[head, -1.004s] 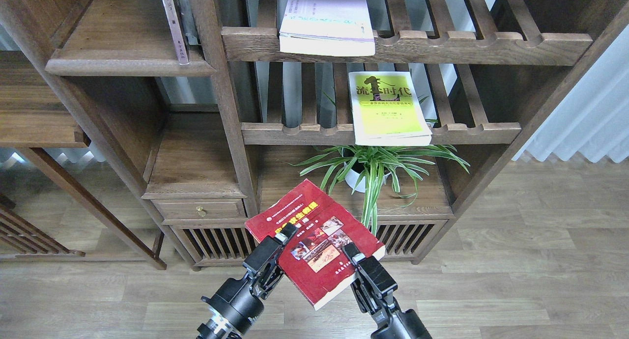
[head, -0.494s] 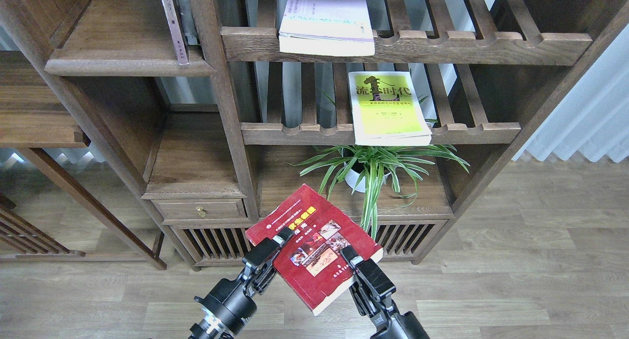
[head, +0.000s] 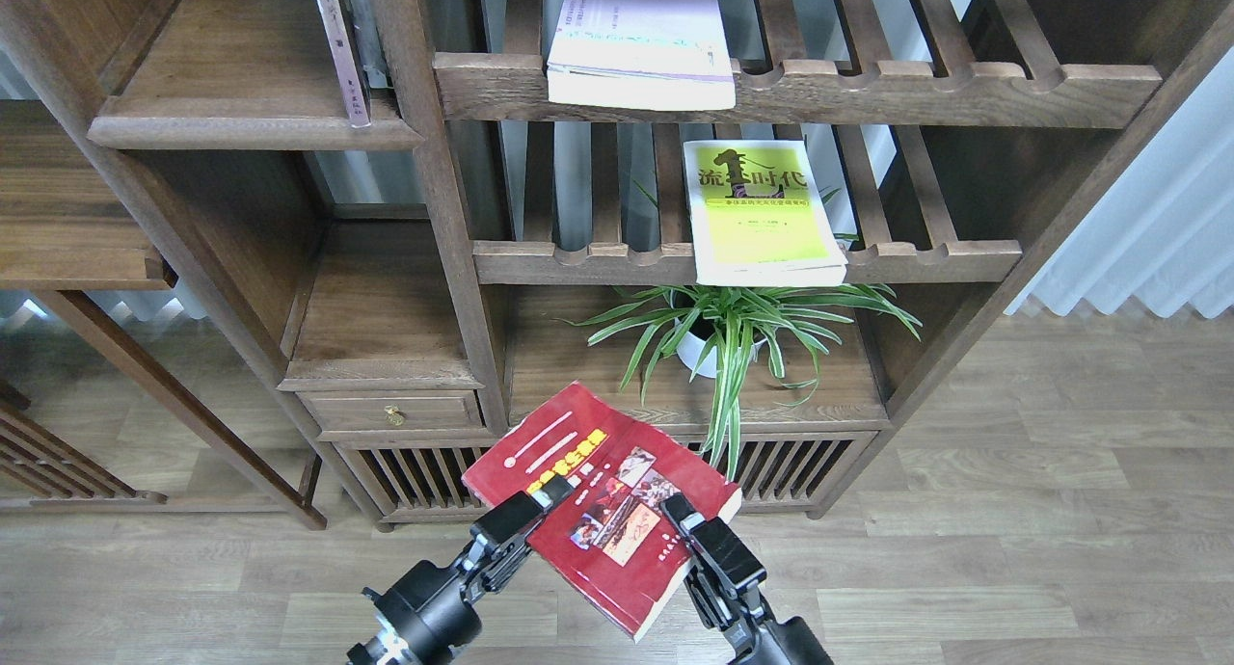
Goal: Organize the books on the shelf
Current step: 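Hand the red book from the right gripper to the left gripper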
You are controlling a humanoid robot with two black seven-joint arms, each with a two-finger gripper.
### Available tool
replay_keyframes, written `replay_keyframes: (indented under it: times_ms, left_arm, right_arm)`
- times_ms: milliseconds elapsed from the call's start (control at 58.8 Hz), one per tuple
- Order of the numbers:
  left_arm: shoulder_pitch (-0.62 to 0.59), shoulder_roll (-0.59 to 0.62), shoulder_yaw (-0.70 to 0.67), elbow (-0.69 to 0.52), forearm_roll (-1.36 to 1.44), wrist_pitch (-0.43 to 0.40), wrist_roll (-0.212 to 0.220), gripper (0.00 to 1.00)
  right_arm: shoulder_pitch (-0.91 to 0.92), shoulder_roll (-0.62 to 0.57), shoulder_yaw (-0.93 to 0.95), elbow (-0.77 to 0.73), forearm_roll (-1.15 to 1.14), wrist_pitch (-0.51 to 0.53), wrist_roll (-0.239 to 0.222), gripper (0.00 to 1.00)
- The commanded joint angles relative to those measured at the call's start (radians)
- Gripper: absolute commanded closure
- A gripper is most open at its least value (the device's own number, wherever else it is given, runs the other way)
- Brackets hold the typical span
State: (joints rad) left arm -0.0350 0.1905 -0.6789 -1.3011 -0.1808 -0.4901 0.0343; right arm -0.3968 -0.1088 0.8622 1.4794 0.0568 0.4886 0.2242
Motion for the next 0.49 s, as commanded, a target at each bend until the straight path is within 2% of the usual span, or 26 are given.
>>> replay_keyframes:
  times_ms: [0,34,51,119,204,477]
  left_arm:
    - [0.001,0.006,-0.028,0.002,0.009,0.001,0.006,0.94]
    - [0.001,0.006,-0.036,0.003,0.012,0.001,0.007,0.94]
    - [0.003,0.004,-0.045,0.003,0.015,0.001,0.007,0.94]
    - [0.003,0.004,-0.056,0.002,0.015,0.001,0.007,0.94]
    - [0.006,0.004,-0.057,0.002,0.018,0.001,0.007,0.94]
    - [0.064,0.012,-0.136,-0.018,0.156,0.001,0.013,0.94]
  right_arm:
    - [0.006,0.001,0.012,-0.005,-0.009,0.000,-0.016,0.33]
    - [0.006,0.000,0.015,-0.005,-0.009,0.000,-0.017,0.25]
    - [0.007,0.000,0.020,-0.007,-0.008,0.000,-0.017,0.17]
    - [0.010,-0.005,0.037,-0.019,-0.008,0.000,-0.014,0.06]
    - [0.012,-0.011,0.050,-0.048,-0.005,0.000,-0.008,0.02]
    - [0.038,-0.018,0.139,-0.171,0.001,0.000,-0.006,0.02]
